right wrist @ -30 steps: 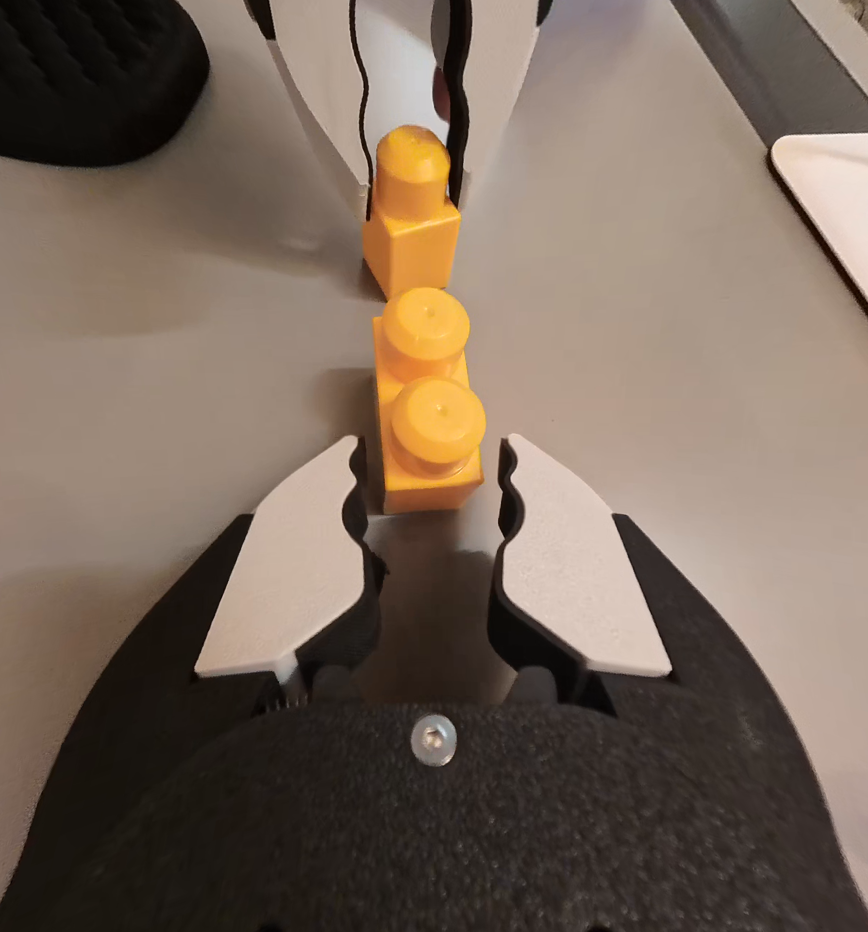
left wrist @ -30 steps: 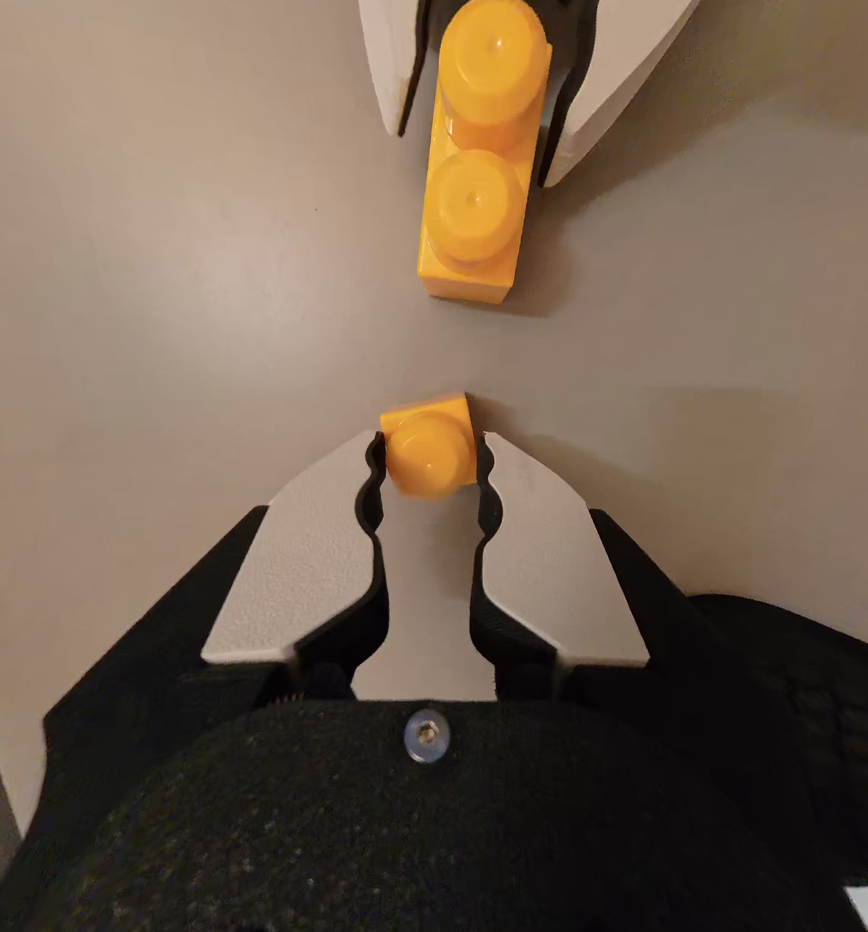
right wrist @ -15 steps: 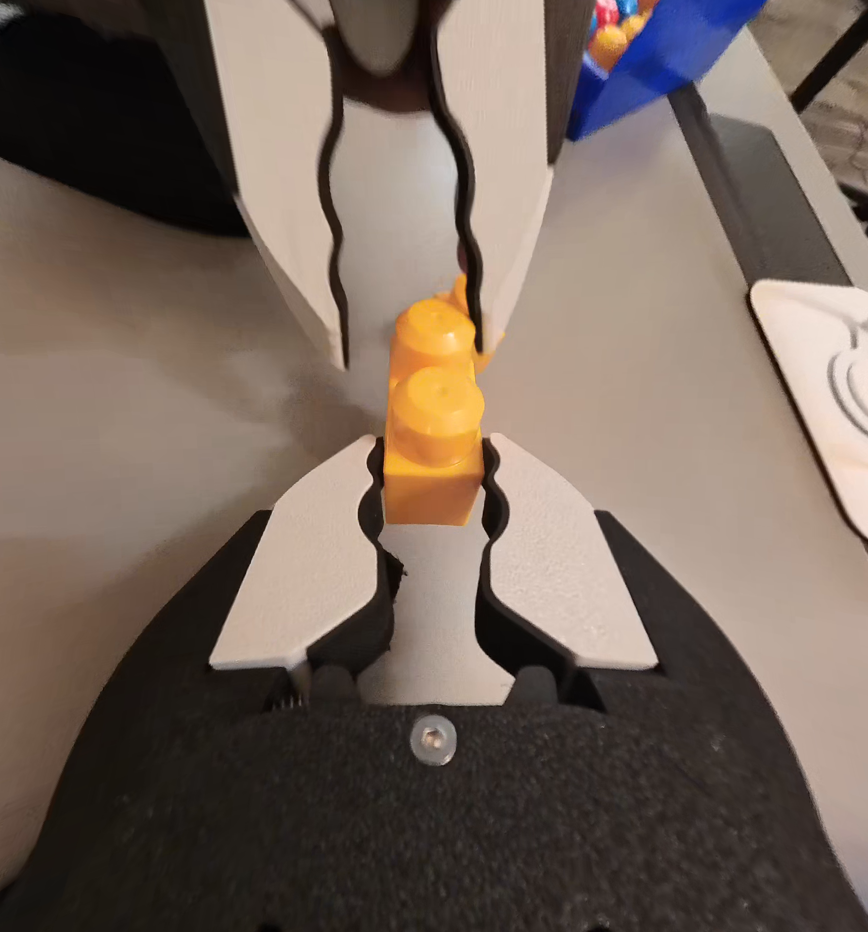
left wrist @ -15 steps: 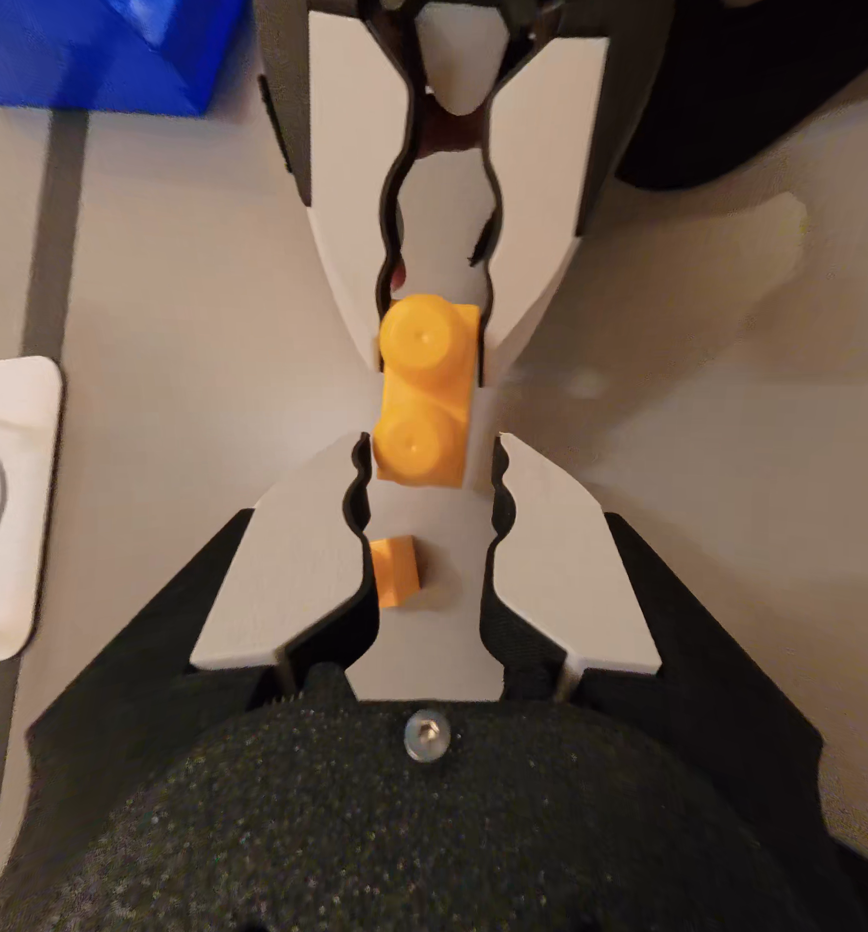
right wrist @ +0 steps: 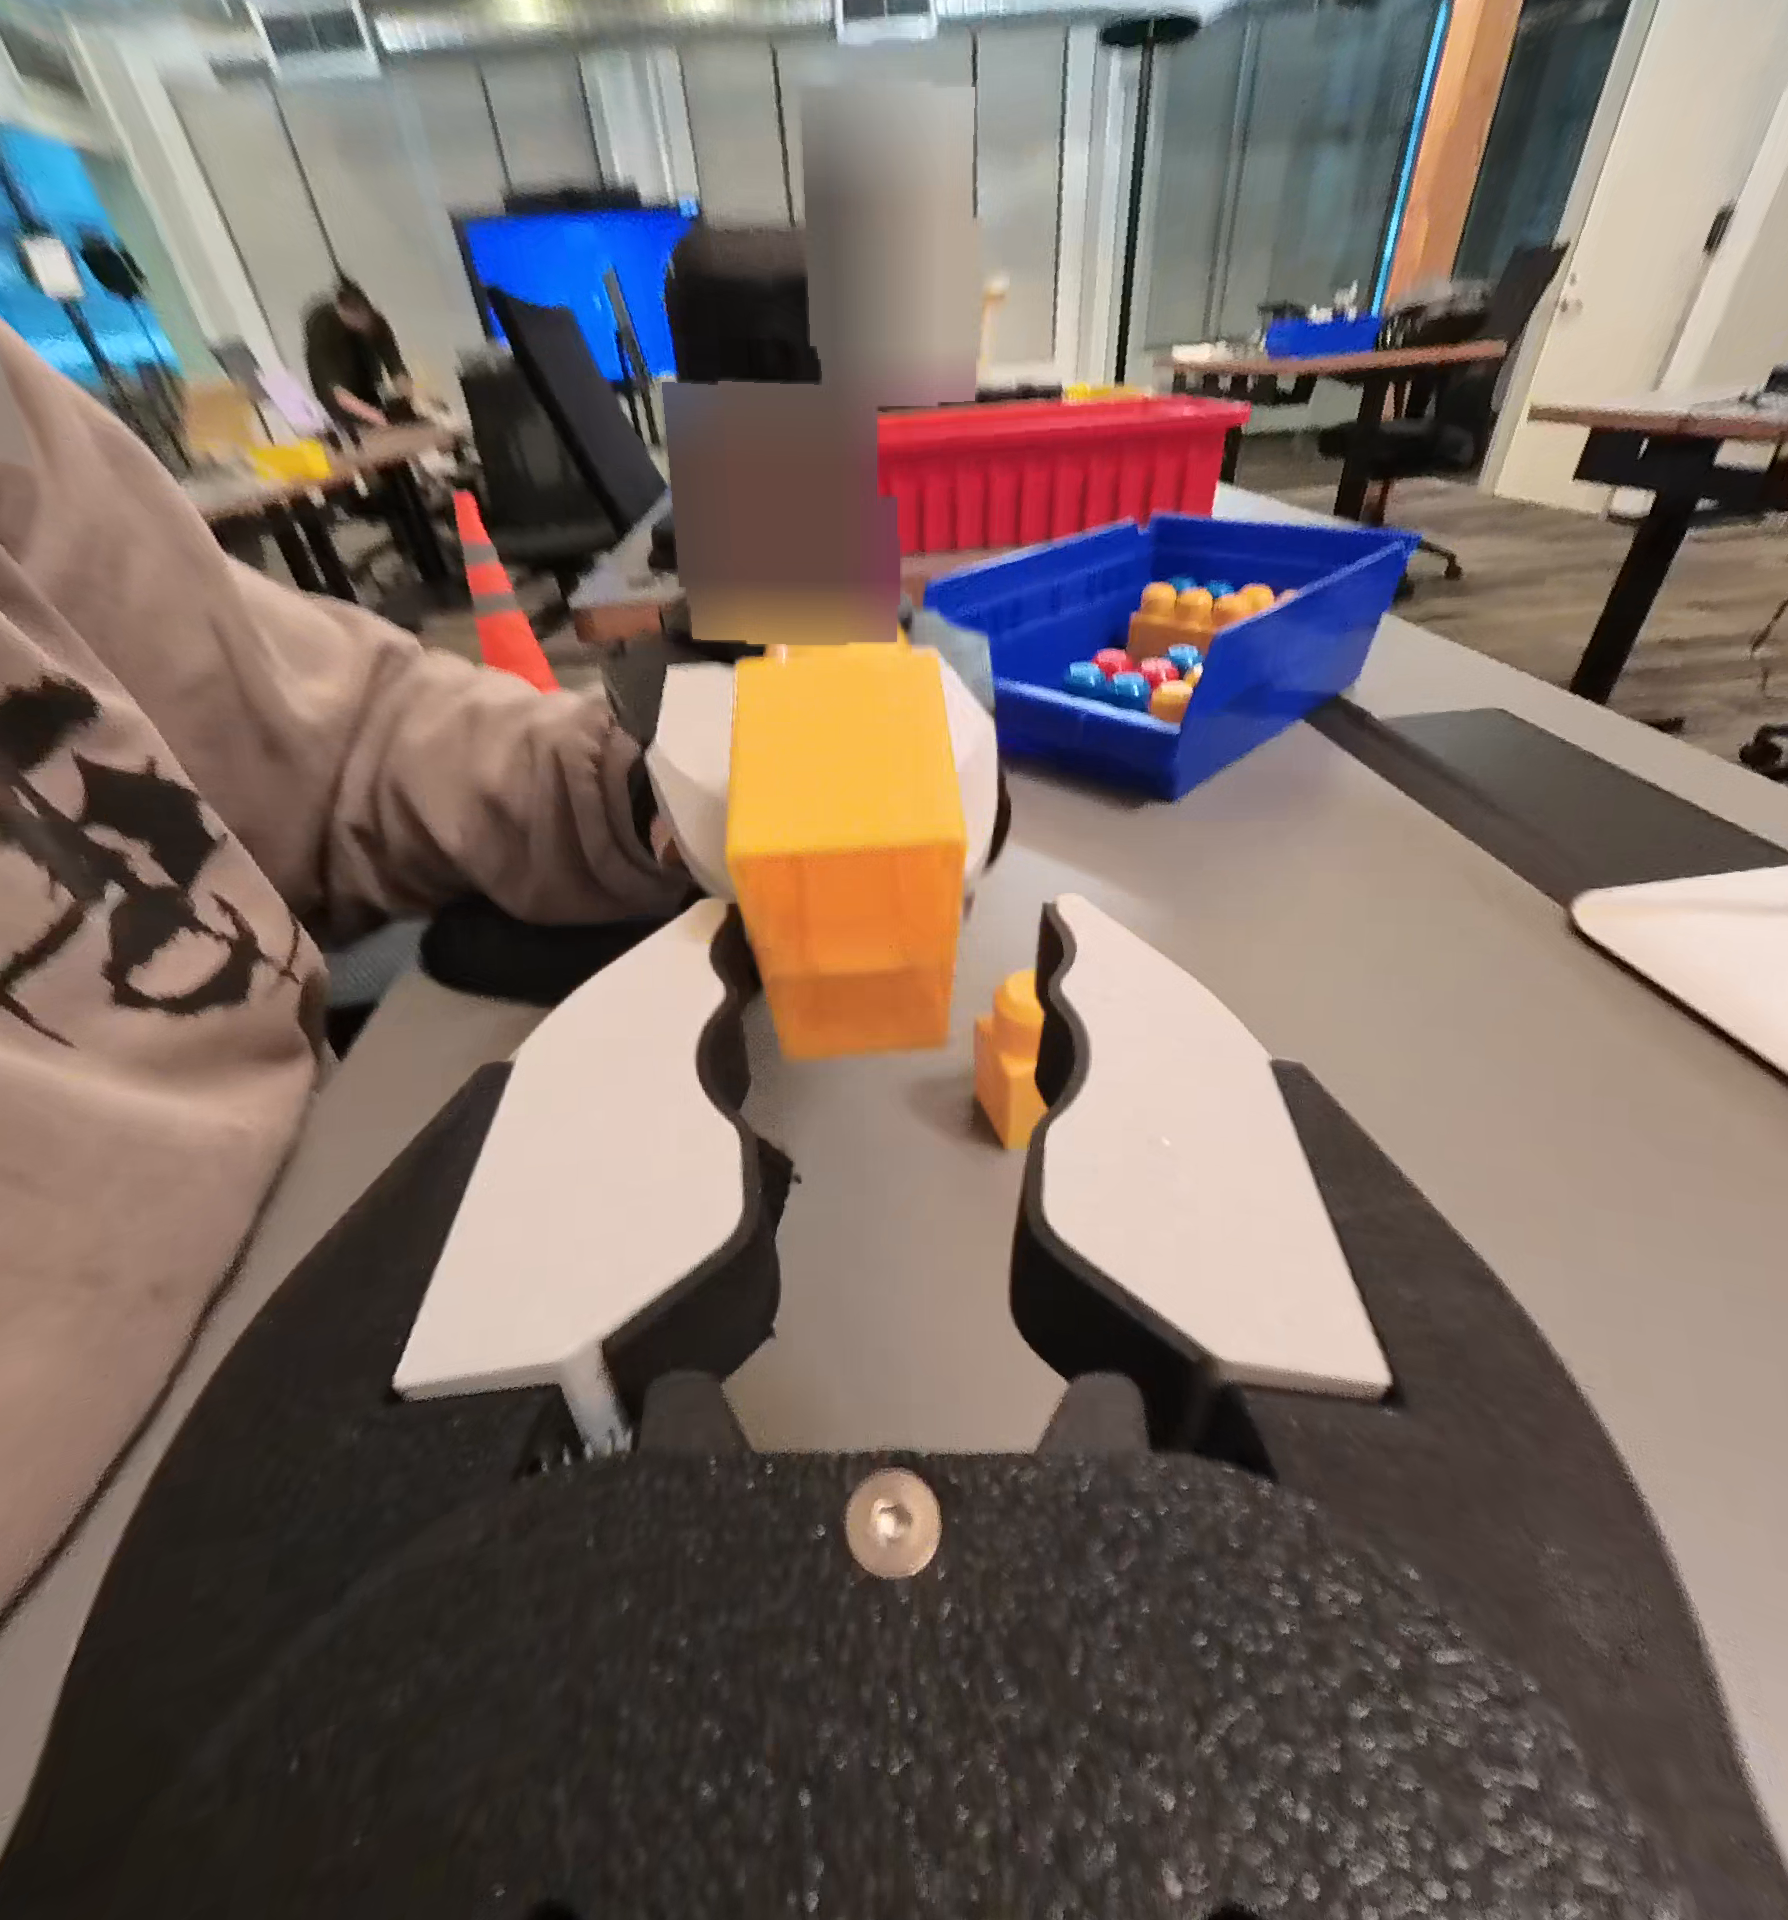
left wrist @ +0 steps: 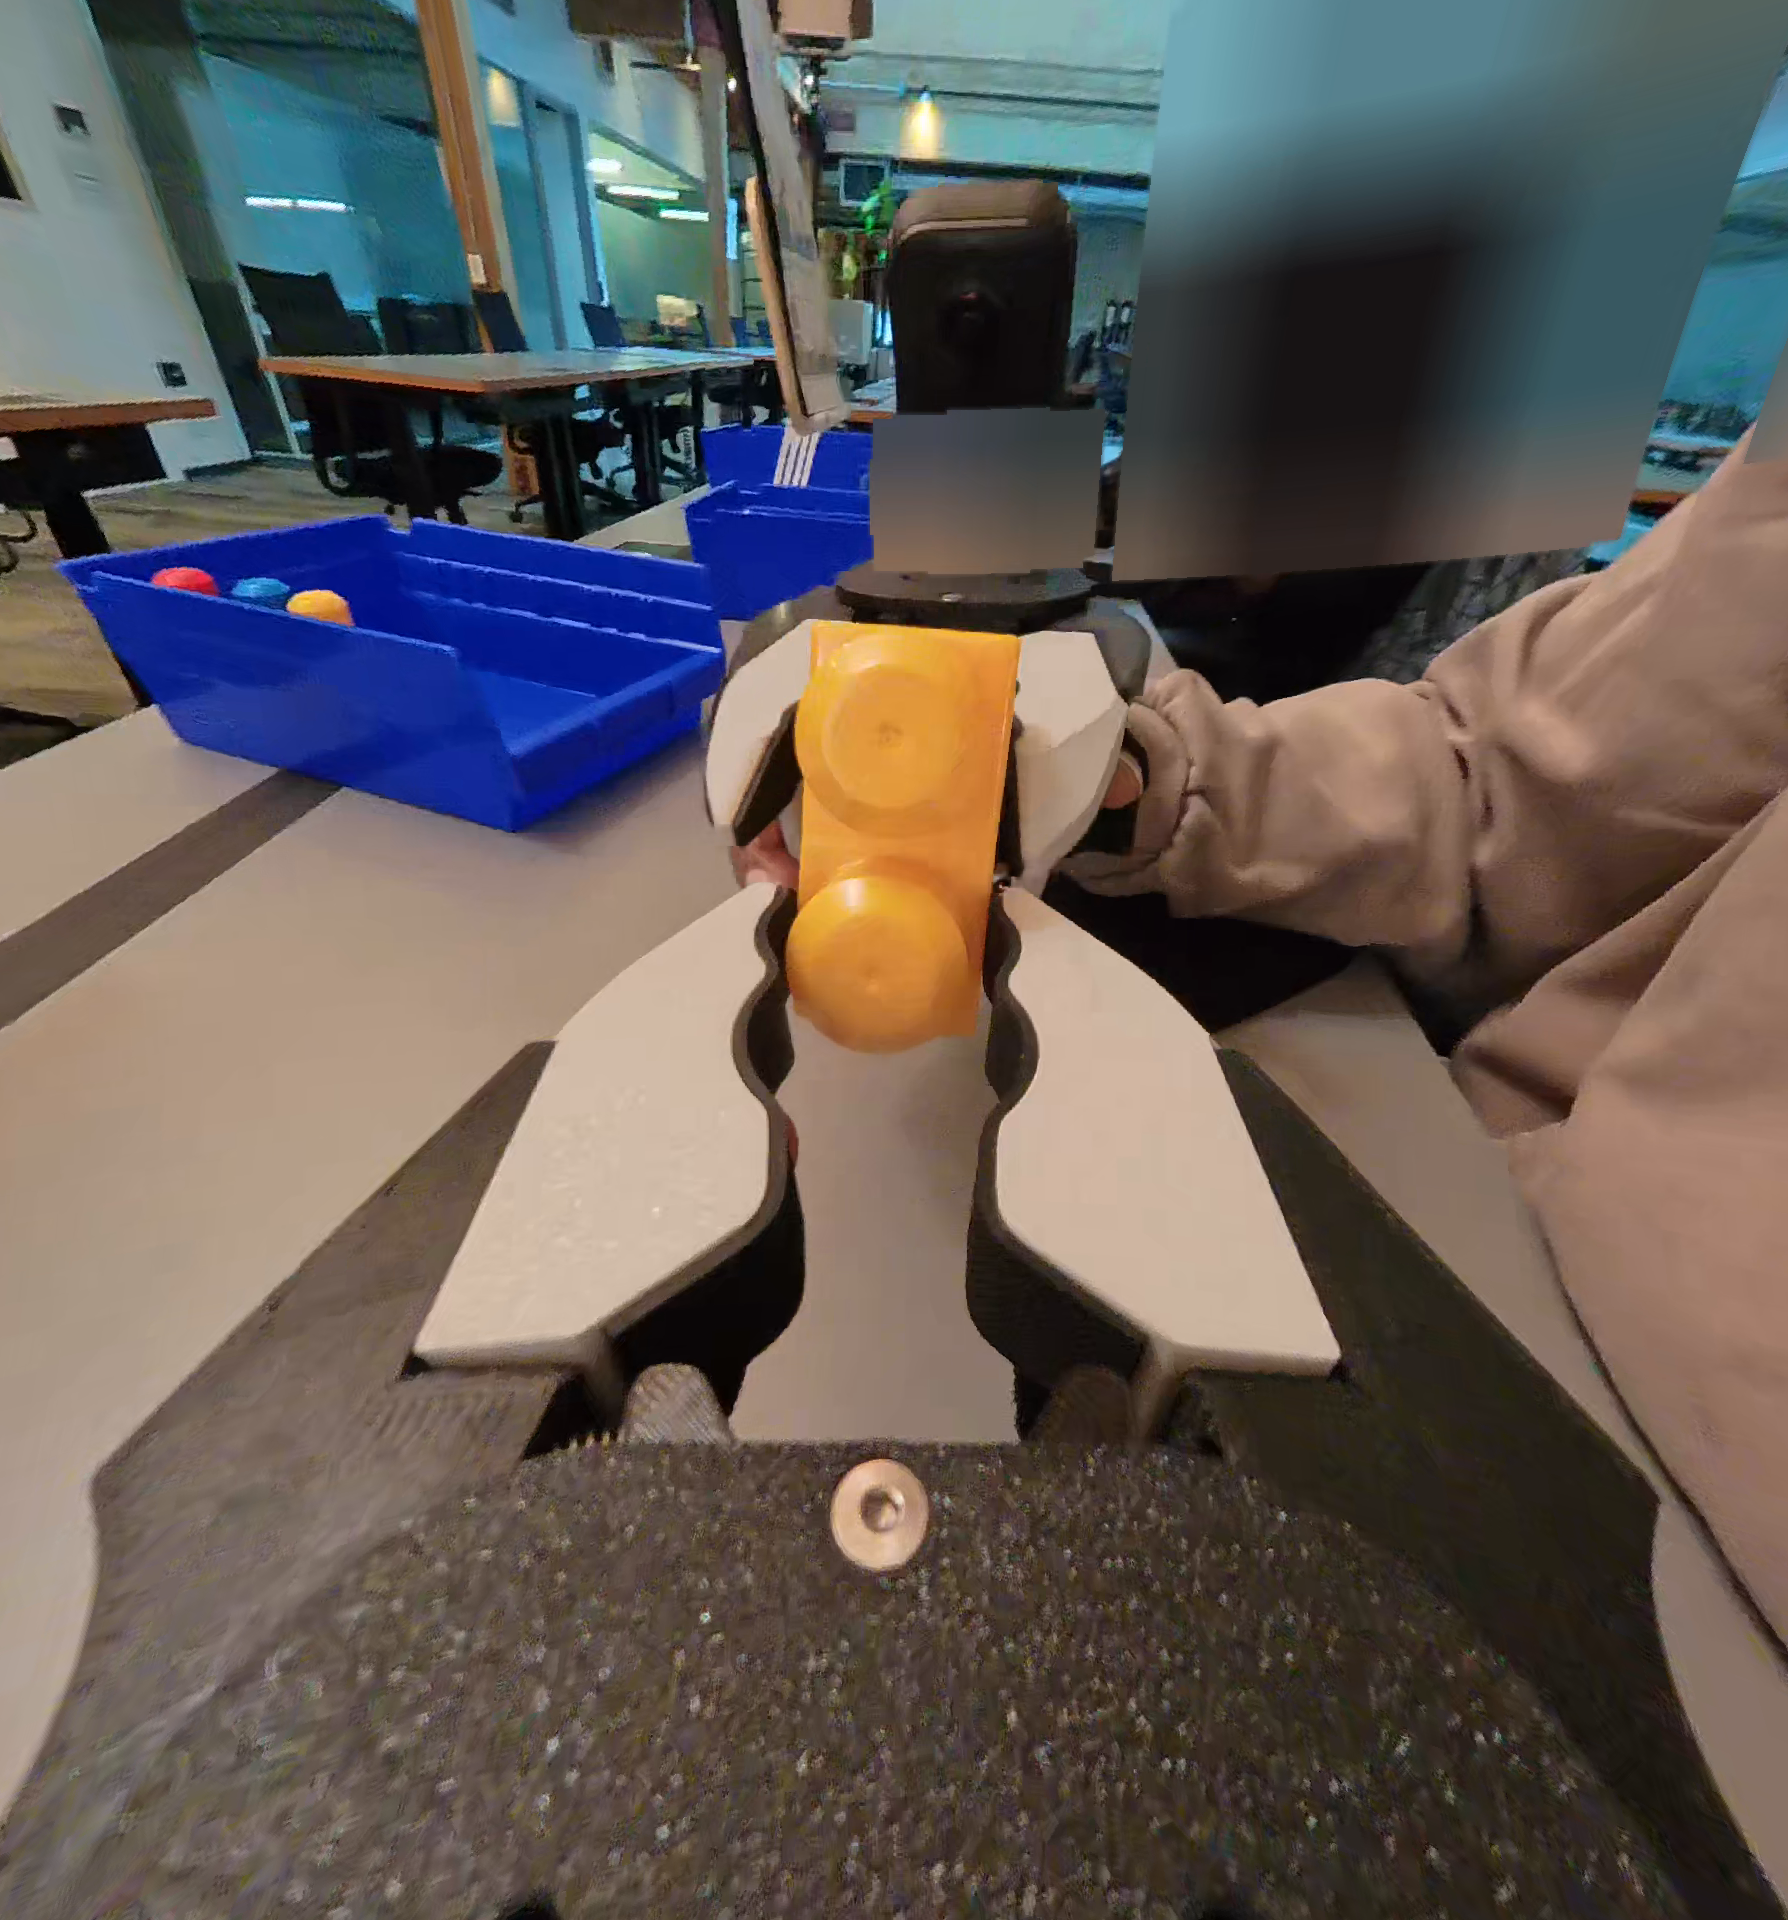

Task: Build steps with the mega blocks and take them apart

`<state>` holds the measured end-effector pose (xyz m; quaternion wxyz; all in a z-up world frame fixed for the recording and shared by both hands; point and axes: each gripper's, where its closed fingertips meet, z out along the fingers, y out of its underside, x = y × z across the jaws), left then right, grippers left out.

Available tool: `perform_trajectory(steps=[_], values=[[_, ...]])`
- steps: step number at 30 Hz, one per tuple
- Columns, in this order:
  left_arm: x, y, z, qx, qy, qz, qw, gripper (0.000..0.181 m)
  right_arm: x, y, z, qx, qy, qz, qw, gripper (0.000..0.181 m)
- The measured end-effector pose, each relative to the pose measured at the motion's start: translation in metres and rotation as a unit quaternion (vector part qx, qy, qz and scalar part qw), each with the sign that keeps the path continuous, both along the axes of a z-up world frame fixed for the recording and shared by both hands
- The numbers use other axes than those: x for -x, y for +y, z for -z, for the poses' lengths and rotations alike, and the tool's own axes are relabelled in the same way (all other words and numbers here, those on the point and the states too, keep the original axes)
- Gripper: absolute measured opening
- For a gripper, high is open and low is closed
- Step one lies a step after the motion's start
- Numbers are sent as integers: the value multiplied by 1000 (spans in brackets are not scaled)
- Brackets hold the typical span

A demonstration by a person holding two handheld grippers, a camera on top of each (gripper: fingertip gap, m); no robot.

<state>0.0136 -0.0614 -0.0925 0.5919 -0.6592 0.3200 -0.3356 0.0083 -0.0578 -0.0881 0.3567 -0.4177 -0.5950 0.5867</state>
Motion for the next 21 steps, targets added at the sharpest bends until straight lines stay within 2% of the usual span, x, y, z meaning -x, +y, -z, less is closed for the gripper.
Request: perform_trajectory(steps=[2,6,7,9,11,13,15,17,21], values=[[-5,-1,-2,-2,-18,7,1000,35,0,-9,-11,14,32,-16,999,39],[-7,-3,-2,8,-22,18,1000,36,-1,-12,-14,12,38,-20,999,36],[-6,-4,-2,14,-17,22,1000,48,-2,-11,-16,19,41,-21,999,36],[7,-3,-5,25,3,9,1000,61,-7,-4,-18,27,42,-21,999,36],[33,2,-1,32,62,-35,997,61,-13,10,-18,25,38,-6,999,36],[64,9,18,53,150,-87,983,60,-18,24,-12,16,21,11,1000,36],[86,9,49,113,215,-102,965,71,-21,35,-2,8,1,24,1000,36],[93,4,82,191,250,-91,945,78,-23,40,4,10,-12,25,1000,36],[90,3,123,236,328,-78,911,72,-22,42,16,5,-33,24,999,36]])
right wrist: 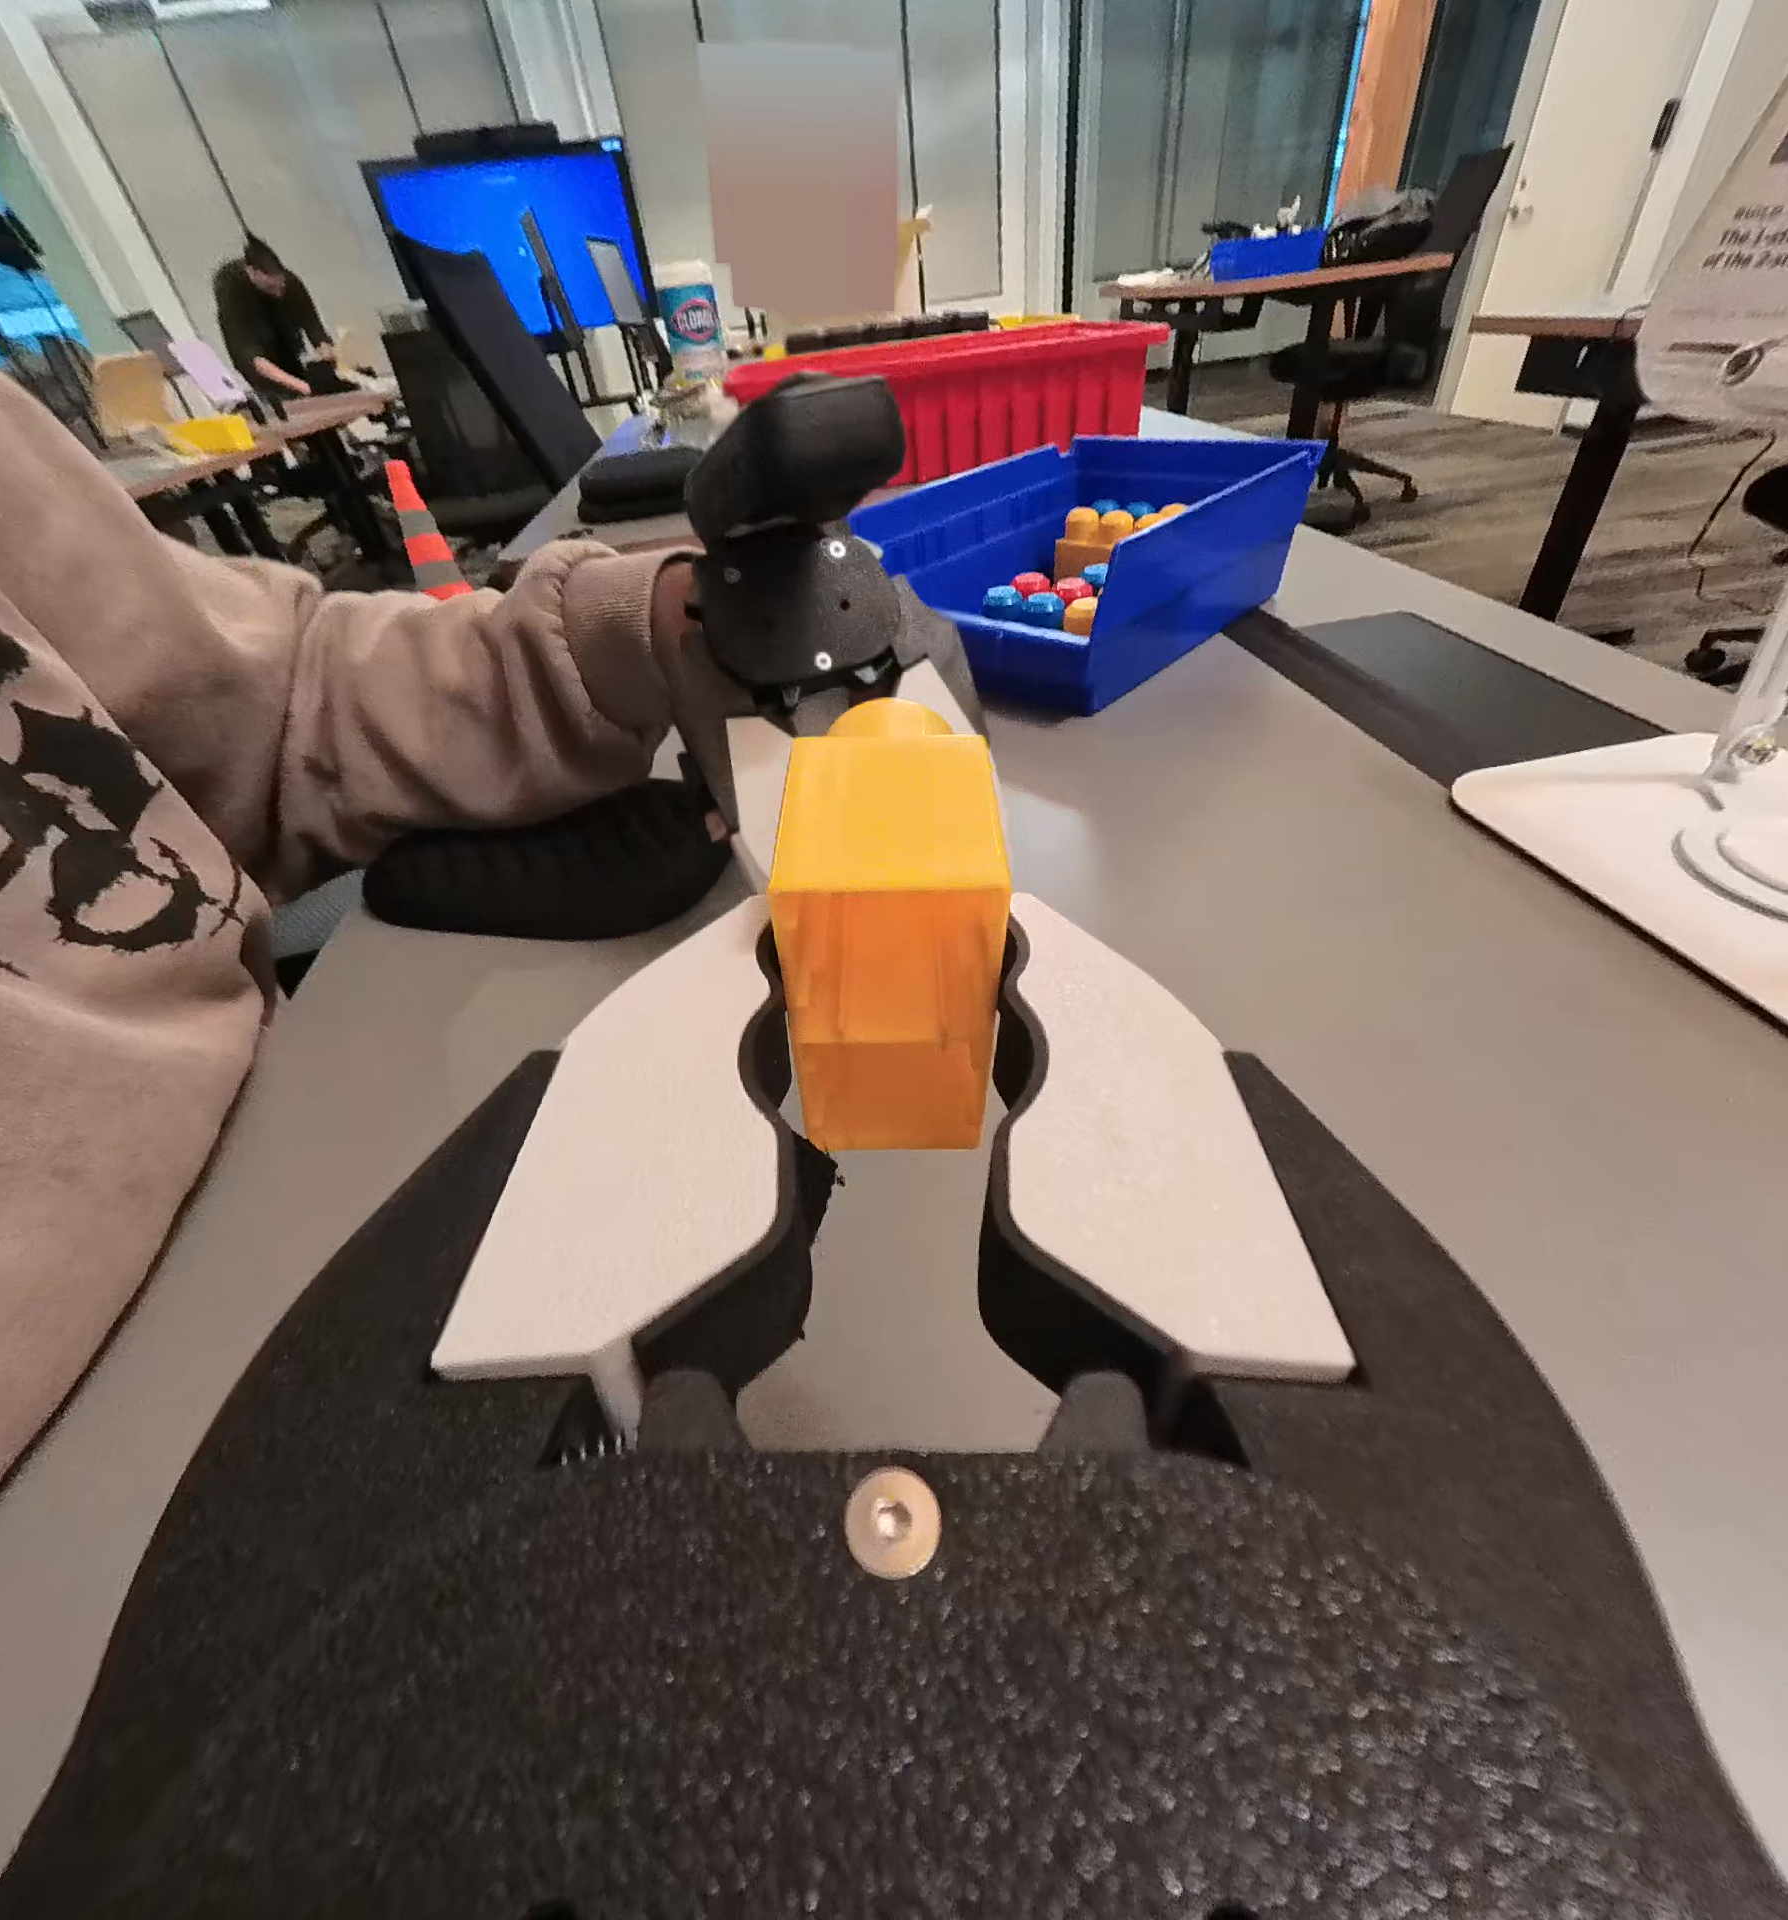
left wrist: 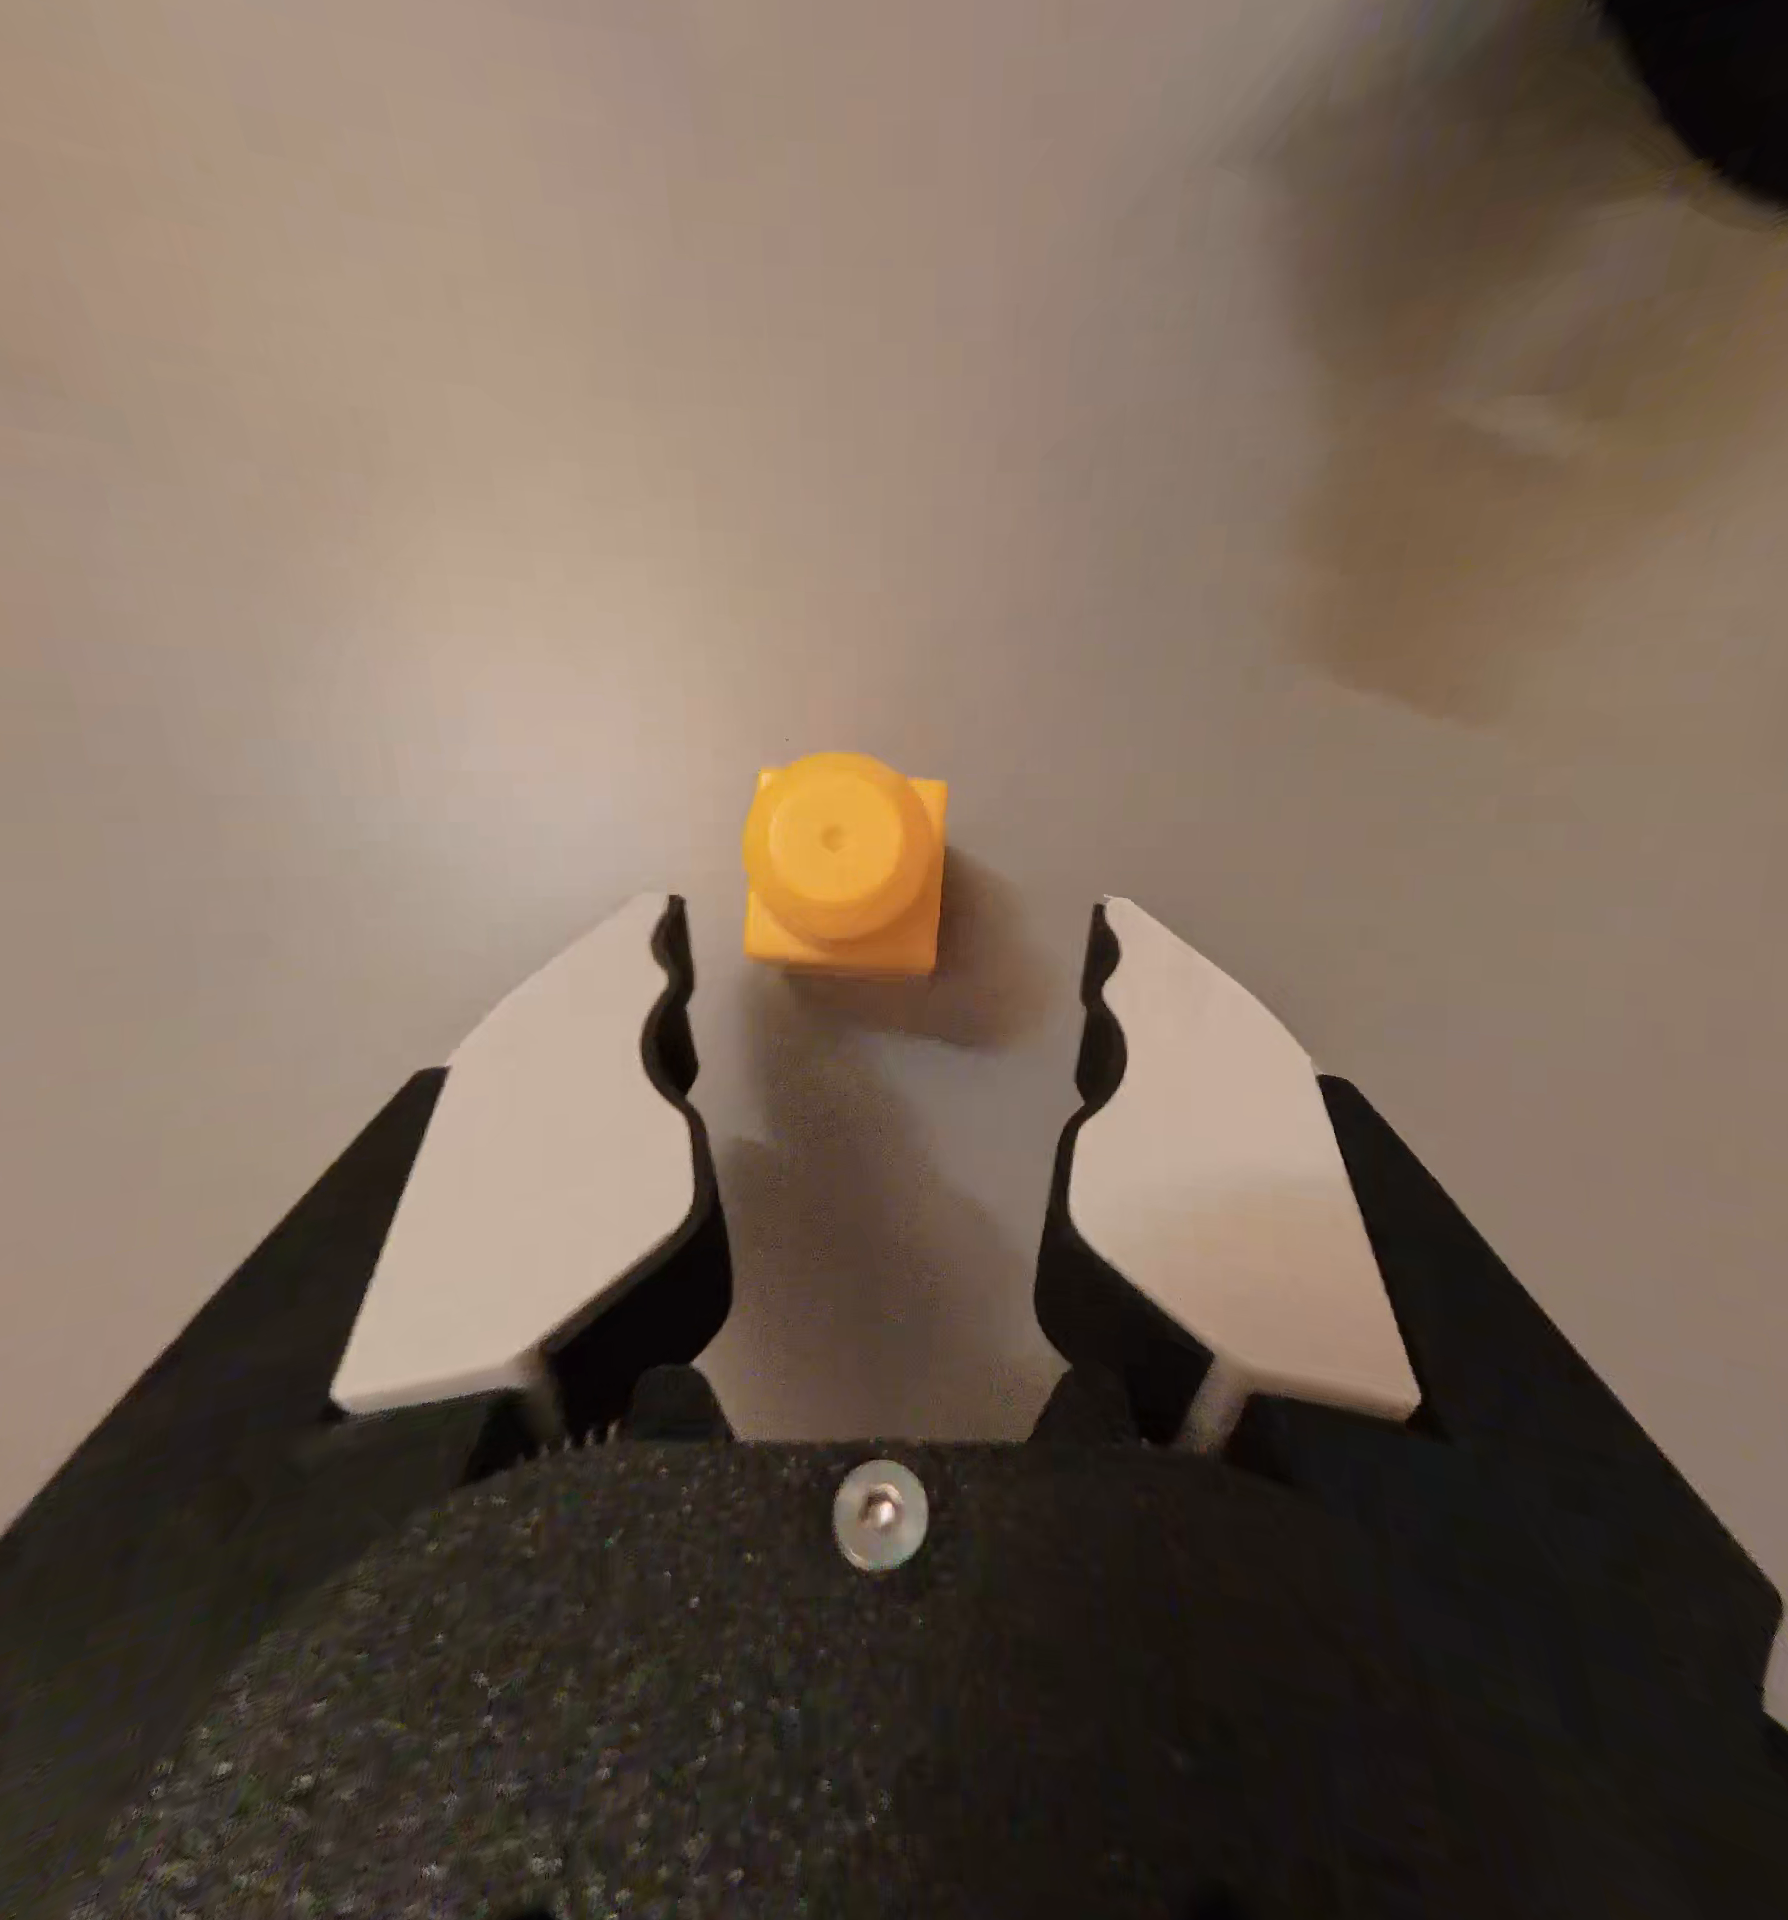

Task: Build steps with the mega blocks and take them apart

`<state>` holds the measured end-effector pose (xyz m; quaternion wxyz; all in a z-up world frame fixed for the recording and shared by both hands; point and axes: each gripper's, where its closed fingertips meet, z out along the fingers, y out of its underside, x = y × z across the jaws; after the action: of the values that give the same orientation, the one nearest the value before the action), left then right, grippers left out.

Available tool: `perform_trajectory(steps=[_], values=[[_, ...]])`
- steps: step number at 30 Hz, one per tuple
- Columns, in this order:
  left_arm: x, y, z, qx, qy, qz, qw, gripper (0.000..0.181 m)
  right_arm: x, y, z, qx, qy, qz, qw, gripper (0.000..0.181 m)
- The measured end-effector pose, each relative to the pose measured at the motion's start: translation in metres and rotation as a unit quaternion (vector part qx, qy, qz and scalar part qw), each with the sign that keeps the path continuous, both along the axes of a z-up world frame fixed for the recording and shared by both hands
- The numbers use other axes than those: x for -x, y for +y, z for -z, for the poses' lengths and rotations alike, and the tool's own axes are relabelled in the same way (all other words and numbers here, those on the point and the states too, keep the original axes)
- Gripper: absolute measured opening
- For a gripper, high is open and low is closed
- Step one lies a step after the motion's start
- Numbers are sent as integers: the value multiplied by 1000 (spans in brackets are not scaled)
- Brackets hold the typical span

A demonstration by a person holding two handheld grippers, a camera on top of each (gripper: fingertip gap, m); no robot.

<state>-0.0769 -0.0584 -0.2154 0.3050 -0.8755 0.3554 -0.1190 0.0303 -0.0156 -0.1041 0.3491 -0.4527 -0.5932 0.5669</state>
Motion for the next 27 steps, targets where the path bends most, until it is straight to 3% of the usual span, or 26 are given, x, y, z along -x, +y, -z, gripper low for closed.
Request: perform_trajectory(steps=[3,6,8,11,13,16,19,25,27], values=[[-3,8,11,7,27,-2,1000,60,1,0,7,-7,-14,1,1000,36],[-2,14,16,2,39,-11,999,37,1,0,11,-9,-23,0,1000,36],[-3,13,15,-2,37,-10,999,37,1,1,13,-10,-27,0,1000,36],[-12,18,-5,-39,-30,-20,999,37,1,1,14,-7,-26,0,1000,36],[-24,23,-35,-86,-130,-19,988,37,1,1,10,-1,-14,-1,1000,36],[-39,23,-92,-160,-294,-11,942,37,1,0,0,18,12,0,1000,36],[-47,15,-139,-210,-423,3,882,37,2,-3,-9,51,43,-7,998,36],[-58,3,-175,-246,-544,19,802,37,2,-17,-28,118,100,-41,987,36],[-62,4,-177,-246,-567,18,786,37,3,-21,-33,135,109,-51,984,36]])
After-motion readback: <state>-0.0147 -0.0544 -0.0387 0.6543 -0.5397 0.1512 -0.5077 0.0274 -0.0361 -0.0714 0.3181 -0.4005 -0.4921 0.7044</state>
